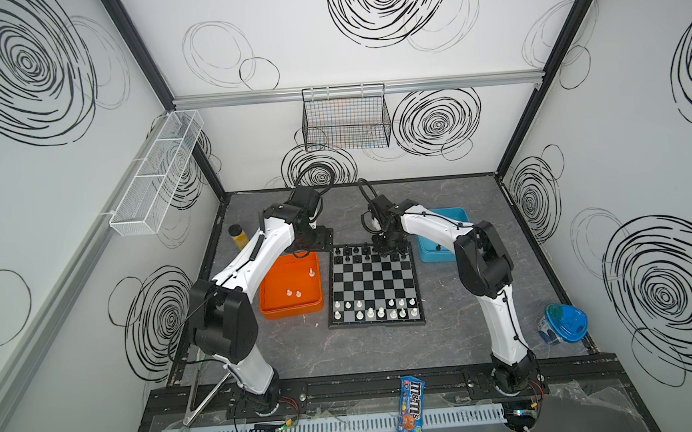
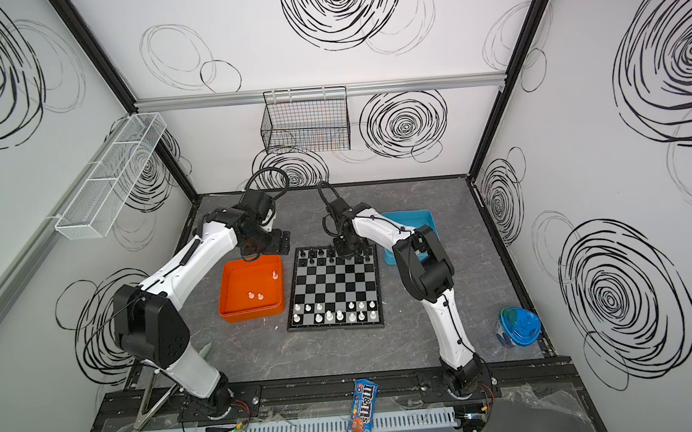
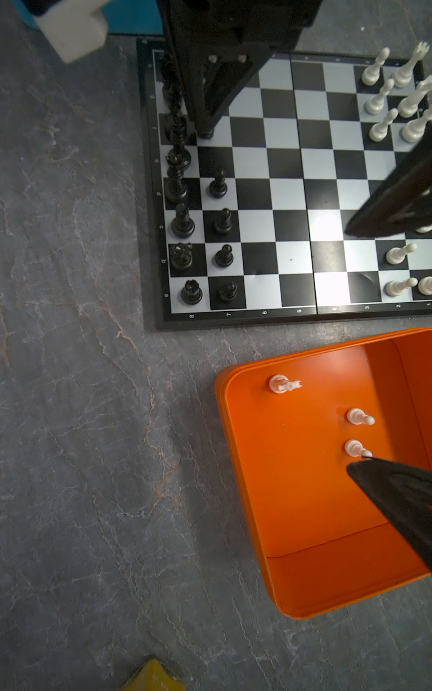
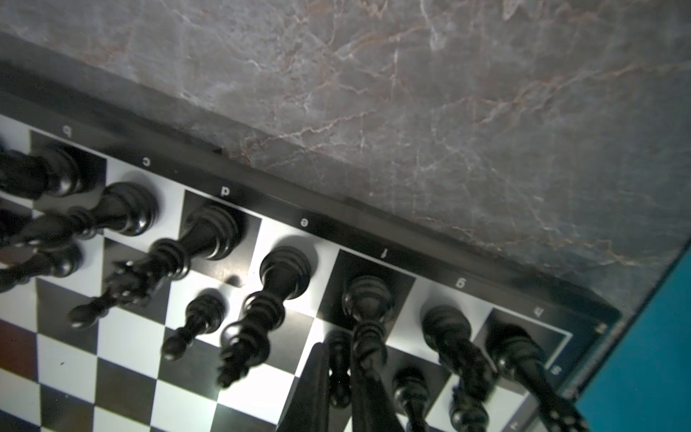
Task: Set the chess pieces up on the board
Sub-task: 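Lower the black pawn onto a far-side square and open the right gripper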
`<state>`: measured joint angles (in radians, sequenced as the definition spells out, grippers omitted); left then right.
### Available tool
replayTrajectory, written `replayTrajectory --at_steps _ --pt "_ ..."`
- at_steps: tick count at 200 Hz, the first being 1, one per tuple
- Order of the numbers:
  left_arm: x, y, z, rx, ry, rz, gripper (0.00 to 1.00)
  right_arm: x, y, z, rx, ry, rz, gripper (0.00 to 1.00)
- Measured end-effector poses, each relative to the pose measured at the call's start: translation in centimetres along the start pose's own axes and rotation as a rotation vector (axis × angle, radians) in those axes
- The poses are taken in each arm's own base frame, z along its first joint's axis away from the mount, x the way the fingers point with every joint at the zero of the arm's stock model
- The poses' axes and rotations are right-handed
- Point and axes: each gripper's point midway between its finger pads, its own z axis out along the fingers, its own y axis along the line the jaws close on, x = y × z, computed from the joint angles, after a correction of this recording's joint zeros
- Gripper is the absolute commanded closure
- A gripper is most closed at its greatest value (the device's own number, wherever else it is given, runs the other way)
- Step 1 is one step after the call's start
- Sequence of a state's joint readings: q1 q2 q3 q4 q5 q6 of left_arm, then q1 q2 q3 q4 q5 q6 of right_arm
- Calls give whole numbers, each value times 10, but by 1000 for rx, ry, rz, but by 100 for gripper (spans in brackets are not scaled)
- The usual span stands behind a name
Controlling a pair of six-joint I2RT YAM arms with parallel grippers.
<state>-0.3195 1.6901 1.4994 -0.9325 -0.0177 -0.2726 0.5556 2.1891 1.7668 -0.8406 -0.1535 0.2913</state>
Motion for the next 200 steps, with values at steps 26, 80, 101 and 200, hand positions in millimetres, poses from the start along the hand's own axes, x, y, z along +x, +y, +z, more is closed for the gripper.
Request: replayTrajectory --at_steps 26,80,101,200 --pt "0 0 0 0 0 0 5 0 0 0 0 0 0 84" --pt "0 0 0 2 1 0 5 0 0 0 0 0 -3 89" --pt "0 0 1 2 2 0 5 0 0 0 0 0 -3 90" --pt "2 0 2 1 4 0 5 0 1 0 4 0 -6 91"
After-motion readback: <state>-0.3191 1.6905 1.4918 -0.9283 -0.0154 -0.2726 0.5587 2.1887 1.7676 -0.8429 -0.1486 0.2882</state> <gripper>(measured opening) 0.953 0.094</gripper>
